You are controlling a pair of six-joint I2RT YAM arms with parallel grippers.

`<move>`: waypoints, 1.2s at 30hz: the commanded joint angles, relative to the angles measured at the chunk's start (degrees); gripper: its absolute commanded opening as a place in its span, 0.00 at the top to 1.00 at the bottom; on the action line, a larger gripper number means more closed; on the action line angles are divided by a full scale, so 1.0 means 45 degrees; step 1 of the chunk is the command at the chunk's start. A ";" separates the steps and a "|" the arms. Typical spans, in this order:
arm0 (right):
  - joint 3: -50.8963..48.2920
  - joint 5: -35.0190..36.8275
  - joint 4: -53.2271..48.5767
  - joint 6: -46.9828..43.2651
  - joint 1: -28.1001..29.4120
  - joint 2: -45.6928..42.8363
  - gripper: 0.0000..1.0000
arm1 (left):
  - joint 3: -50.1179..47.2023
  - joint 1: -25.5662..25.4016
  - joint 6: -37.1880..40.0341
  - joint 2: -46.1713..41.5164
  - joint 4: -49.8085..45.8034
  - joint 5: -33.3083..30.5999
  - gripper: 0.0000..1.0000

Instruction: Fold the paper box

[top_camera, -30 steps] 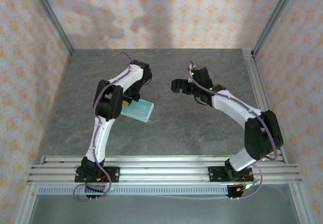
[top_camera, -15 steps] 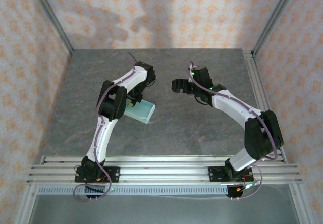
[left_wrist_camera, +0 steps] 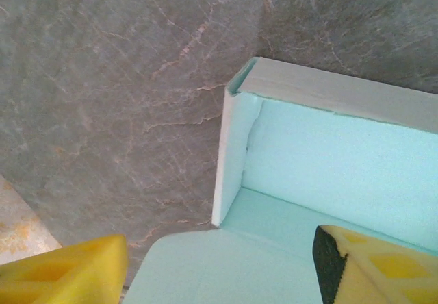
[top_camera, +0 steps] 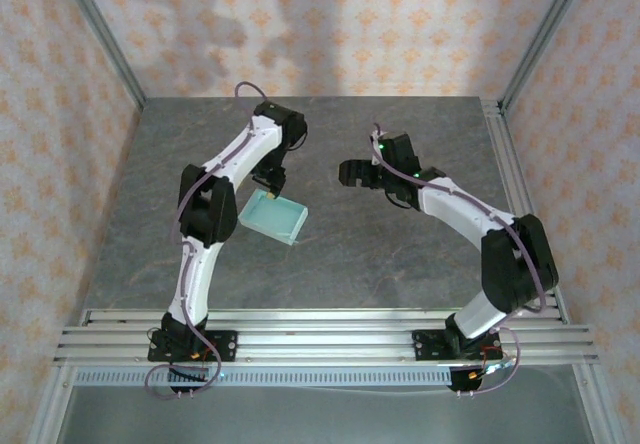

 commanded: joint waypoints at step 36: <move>0.7722 0.4531 -0.4017 -0.1025 0.3688 0.7697 0.02 | -1.6032 0.5387 -0.7660 -1.7595 0.7950 0.2714 0.00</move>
